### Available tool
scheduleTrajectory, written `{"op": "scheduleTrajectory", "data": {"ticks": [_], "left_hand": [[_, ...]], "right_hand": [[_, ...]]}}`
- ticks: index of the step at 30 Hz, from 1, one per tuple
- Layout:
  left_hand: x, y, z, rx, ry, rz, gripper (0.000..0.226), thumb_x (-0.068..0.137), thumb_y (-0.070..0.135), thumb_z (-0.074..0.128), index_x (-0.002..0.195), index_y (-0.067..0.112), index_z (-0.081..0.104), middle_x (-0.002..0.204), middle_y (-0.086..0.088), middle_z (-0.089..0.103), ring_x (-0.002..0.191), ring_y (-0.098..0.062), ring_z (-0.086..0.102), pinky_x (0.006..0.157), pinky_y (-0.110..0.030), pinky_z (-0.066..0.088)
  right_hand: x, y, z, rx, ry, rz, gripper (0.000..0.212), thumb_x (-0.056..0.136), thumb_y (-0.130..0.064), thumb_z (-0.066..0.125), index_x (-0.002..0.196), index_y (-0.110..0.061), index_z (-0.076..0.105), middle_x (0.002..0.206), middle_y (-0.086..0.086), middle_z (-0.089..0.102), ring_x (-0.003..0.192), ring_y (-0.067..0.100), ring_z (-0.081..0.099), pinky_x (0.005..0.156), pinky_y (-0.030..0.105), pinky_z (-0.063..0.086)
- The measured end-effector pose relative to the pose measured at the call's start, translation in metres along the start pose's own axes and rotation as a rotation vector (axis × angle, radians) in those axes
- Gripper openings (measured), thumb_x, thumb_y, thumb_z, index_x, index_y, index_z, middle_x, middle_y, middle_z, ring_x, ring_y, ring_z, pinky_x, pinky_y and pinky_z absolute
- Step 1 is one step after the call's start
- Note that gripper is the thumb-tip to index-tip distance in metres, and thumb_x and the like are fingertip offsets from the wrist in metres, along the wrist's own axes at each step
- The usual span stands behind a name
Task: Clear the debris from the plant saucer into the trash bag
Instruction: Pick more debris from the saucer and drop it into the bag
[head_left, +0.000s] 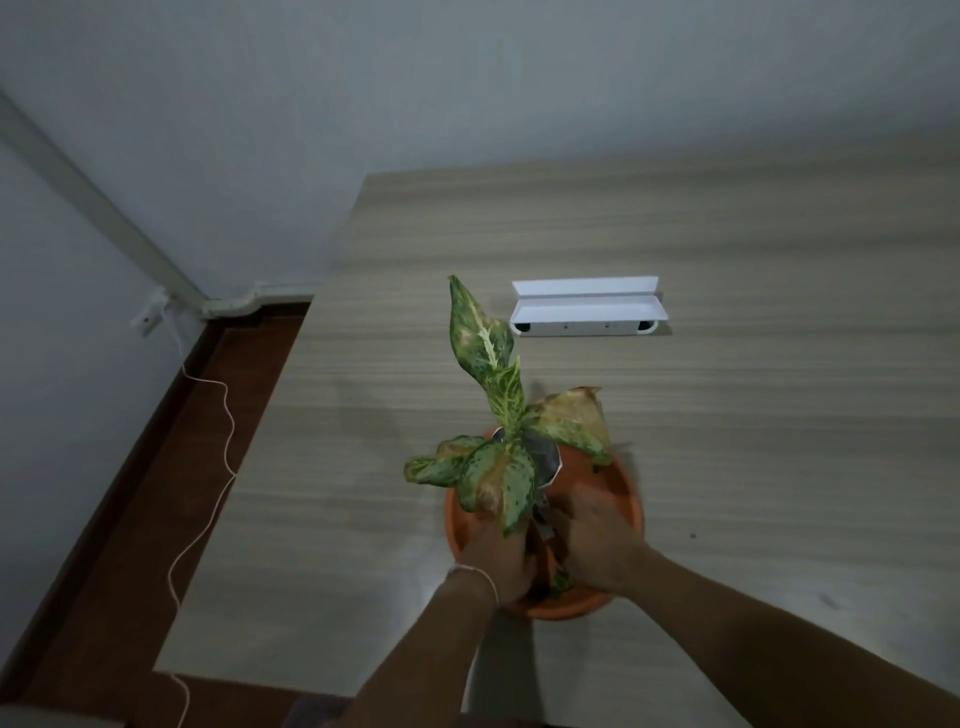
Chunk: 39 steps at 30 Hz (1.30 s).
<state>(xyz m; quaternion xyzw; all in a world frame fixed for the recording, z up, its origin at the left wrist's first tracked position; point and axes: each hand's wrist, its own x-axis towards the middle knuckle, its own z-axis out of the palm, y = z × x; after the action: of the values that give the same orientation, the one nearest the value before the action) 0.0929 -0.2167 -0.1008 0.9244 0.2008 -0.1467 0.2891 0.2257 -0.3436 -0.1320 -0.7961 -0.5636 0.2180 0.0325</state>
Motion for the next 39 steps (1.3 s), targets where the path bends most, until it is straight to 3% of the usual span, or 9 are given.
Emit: {"op": "scheduleTrajectory", "data": {"ticks": [5,11,14,17,25,30,34,37,39], "left_hand": [[0.002,0.003,-0.001,0.152,-0.072,0.045,0.044,0.082,0.034,0.049,0.119,0.009,0.052,0.125,-0.019,0.054,0.114,-0.04,0.05,0.096,-0.044,0.046],[0.0,0.005,-0.002,0.199,-0.134,0.073,0.047,0.078,0.027,0.062,0.119,0.007,0.054,0.124,-0.02,0.055,0.114,-0.038,0.05,0.098,-0.042,0.045],[-0.001,0.009,0.0,0.205,-0.137,0.08,0.034,0.079,0.022,0.061,0.11,0.008,0.061,0.117,-0.019,0.061,0.108,-0.038,0.056,0.093,-0.042,0.049],[-0.001,0.012,0.004,0.21,-0.122,0.07,0.028,0.082,0.018,0.056,0.107,0.008,0.064,0.114,-0.019,0.063,0.103,-0.039,0.058,0.089,-0.043,0.05],[-0.001,0.016,0.008,0.2,-0.122,-0.006,0.025,0.086,0.021,0.055,0.096,0.003,0.07,0.102,-0.02,0.068,0.093,-0.036,0.062,0.083,-0.041,0.051],[-0.003,0.01,0.01,0.062,-0.032,-0.041,0.023,0.084,0.015,0.052,0.092,0.006,0.071,0.094,-0.014,0.071,0.088,-0.031,0.064,0.079,-0.038,0.053],[-0.012,0.003,0.001,-0.148,0.138,-0.139,0.019,0.08,0.015,0.058,0.087,0.014,0.075,0.09,0.0,0.072,0.084,-0.016,0.063,0.078,-0.025,0.049],[-0.021,-0.004,-0.009,-0.24,0.218,-0.181,0.016,0.077,0.019,0.061,0.072,0.011,0.074,0.079,-0.006,0.074,0.077,-0.02,0.067,0.075,-0.032,0.055],[-0.029,-0.011,-0.017,-0.269,0.282,-0.2,0.014,0.075,0.021,0.065,0.071,0.012,0.075,0.075,-0.004,0.075,0.073,-0.018,0.068,0.075,-0.028,0.056]], "right_hand": [[-0.003,0.005,-0.007,-0.187,-0.019,-0.116,0.071,0.069,-0.045,0.059,0.132,-0.015,0.048,0.119,0.015,0.058,0.086,0.035,0.056,0.067,0.041,0.05],[0.0,0.009,-0.02,-0.283,-0.152,-0.242,0.069,0.08,-0.055,0.043,0.133,-0.012,0.048,0.132,0.02,0.05,0.096,0.038,0.054,0.079,0.044,0.049],[-0.004,0.003,-0.022,-0.224,-0.157,-0.217,0.061,0.087,-0.038,0.053,0.142,-0.014,0.04,0.14,0.021,0.039,0.106,0.041,0.052,0.085,0.047,0.049],[-0.011,-0.004,-0.019,-0.099,-0.174,-0.146,0.057,0.091,-0.024,0.053,0.145,-0.018,0.034,0.132,0.017,0.045,0.109,0.039,0.053,0.086,0.044,0.046],[-0.012,-0.008,-0.019,0.091,-0.169,-0.043,0.024,0.083,-0.008,0.056,0.102,-0.003,0.069,0.111,0.017,0.064,0.099,0.035,0.06,0.079,0.036,0.046],[-0.014,-0.007,-0.016,0.215,-0.08,0.093,0.018,0.077,-0.01,0.061,0.091,-0.003,0.07,0.107,0.016,0.067,0.096,0.032,0.063,0.076,0.031,0.046],[-0.011,-0.004,-0.021,0.25,0.009,0.206,0.017,0.08,-0.015,0.066,0.09,-0.002,0.07,0.102,0.014,0.066,0.096,0.03,0.061,0.074,0.03,0.044],[-0.009,-0.009,-0.025,0.297,0.111,0.268,0.015,0.078,-0.018,0.064,0.082,-0.008,0.074,0.088,0.01,0.068,0.083,0.026,0.063,0.065,0.031,0.045],[-0.008,-0.022,-0.03,0.337,0.134,0.276,0.014,0.079,-0.014,0.064,0.083,-0.012,0.077,0.083,0.007,0.072,0.071,0.018,0.06,0.06,0.027,0.041]]}}
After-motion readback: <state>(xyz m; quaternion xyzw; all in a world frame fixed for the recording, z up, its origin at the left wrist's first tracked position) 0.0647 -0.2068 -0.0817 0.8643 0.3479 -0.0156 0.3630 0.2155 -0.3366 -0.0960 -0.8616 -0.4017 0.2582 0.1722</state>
